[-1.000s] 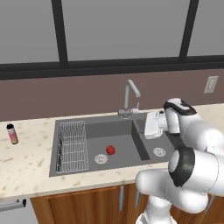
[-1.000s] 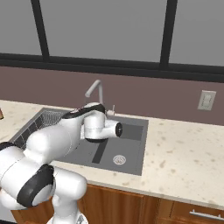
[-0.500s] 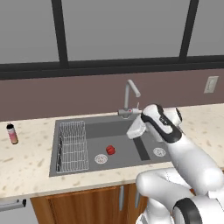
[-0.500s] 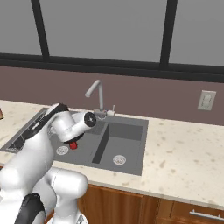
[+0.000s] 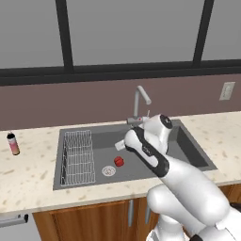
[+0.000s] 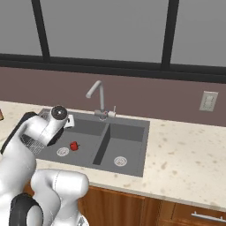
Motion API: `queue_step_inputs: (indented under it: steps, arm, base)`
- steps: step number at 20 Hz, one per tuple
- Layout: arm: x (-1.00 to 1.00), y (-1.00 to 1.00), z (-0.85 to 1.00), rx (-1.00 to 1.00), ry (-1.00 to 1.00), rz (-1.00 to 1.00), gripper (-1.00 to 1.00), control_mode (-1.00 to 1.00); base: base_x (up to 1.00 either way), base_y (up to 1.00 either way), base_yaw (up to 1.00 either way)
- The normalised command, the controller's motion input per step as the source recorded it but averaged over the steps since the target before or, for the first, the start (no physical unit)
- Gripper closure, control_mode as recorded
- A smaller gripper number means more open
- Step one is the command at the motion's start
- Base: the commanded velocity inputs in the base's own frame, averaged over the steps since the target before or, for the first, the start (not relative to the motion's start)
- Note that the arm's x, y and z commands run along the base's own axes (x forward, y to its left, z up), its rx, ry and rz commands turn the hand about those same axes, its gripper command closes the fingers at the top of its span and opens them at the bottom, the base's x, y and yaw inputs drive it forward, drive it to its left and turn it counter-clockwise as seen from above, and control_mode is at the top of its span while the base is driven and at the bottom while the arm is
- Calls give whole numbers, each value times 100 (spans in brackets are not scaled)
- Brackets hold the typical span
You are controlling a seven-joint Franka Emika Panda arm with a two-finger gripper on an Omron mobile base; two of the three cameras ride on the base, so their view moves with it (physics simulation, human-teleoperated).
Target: Turn on the sink faucet. Then move the bell pepper from the counter to the sink. Turn off the sink. Move the vegetable from the sink to the pot next to the stove. Finally move the pot to the rear right burner.
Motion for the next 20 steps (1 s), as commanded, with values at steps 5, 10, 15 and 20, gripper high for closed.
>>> queue_step_inputs:
  steps: [5, 10, 15, 20]
  arm:
    - [0, 25, -5, -8, 28, -24, -100, -100]
    - [3, 0, -27, -13, 20, -17, -100, -100]
    - [13, -3, -26, -13, 14, -10, -100, -100]
    - [18, -8, -19, -13, 14, -6, -100, -100]
  base:
    - [0, 0, 0]
    - [0, 0, 0]
    - [0, 0, 0]
    - [0, 0, 0]
